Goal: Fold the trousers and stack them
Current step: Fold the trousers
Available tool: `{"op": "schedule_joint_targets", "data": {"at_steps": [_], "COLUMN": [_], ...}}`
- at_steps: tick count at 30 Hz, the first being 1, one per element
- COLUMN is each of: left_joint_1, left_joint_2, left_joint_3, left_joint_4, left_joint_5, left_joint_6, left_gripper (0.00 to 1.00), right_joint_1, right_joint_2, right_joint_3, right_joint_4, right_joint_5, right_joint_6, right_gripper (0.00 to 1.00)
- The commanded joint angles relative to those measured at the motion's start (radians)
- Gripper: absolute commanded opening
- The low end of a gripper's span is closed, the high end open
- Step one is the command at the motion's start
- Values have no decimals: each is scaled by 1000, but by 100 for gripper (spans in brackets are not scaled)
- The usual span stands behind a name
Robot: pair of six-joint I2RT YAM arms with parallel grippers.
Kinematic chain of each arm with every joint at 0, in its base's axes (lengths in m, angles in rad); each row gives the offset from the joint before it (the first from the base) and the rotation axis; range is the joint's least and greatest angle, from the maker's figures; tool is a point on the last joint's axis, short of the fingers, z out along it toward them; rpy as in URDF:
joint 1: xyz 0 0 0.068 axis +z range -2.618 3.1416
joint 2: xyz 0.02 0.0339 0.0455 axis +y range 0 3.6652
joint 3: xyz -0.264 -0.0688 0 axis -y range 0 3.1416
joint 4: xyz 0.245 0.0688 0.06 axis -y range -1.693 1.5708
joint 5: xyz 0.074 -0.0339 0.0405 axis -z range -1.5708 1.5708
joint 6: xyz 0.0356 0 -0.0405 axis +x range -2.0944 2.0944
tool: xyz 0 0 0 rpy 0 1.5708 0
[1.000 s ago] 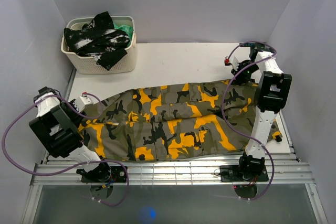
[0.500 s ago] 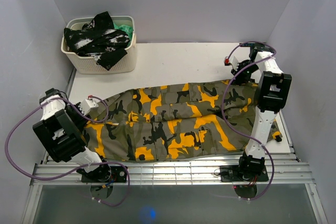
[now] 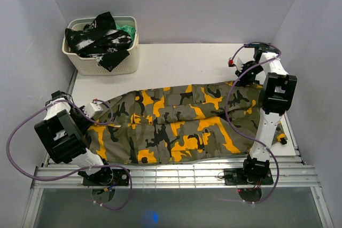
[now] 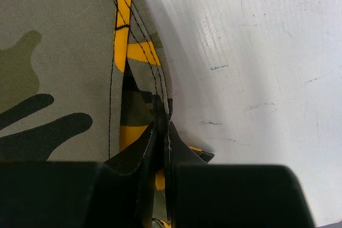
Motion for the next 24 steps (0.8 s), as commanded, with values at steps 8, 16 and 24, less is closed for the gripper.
{"op": "schedule_joint_targets", "data": {"at_steps": [8,16,24], "left_joint_1": [-14,-24,-24], "left_joint_2": [-40,61,78], "left_joint_3": [30,40,133], "left_joint_4": [-90,82,63], "left_joint_5": [43,-72,-69], "left_joint_6": [15,-75,-79], "left_gripper": [65,51,8], "right_joint_1": [1,-2,-18], "right_joint_2": [-63,-62,-63], "right_joint_3": [7,6,20], "right_joint_4": [-18,-16,-14], "right_joint_5": [5,17,27], "right_joint_6": [0,-1,-4], "right_gripper": [8,8,8]}}
